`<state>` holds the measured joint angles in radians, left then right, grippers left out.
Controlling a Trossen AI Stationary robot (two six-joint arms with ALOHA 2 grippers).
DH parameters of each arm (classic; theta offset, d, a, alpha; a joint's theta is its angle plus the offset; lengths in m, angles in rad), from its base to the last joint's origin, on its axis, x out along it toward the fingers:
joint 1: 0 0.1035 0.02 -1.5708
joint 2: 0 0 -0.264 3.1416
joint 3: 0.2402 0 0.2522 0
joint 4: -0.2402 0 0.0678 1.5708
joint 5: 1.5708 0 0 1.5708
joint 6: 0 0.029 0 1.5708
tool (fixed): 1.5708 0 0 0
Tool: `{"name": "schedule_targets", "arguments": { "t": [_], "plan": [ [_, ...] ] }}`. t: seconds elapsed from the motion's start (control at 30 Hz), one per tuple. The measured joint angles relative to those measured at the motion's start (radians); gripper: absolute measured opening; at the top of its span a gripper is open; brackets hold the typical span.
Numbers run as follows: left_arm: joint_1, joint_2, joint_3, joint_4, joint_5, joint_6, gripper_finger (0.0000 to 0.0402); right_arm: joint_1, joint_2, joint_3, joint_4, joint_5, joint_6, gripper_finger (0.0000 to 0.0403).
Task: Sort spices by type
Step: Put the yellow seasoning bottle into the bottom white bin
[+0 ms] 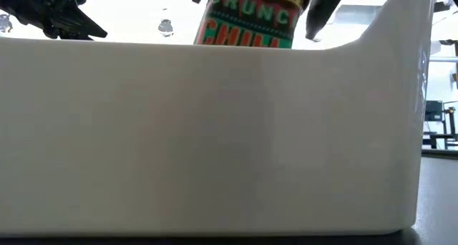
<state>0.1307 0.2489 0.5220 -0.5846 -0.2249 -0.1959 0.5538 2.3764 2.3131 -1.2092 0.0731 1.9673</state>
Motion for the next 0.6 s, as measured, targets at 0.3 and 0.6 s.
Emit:
{"name": "schedule_targets", "arguments": {
  "t": [0.3,0.6],
  "plan": [
    [0.0,0.0,0.0,0.0,0.0,0.0,0.0334,0.0,0.0,0.0,0.005,0.0,-0.009,0.0326],
    [0.0,0.0,0.0,0.0,0.0,0.0,0.0334,0.0,-0.021,0.0,0.045,0.0,-0.013,0.0349]
  ]
}}
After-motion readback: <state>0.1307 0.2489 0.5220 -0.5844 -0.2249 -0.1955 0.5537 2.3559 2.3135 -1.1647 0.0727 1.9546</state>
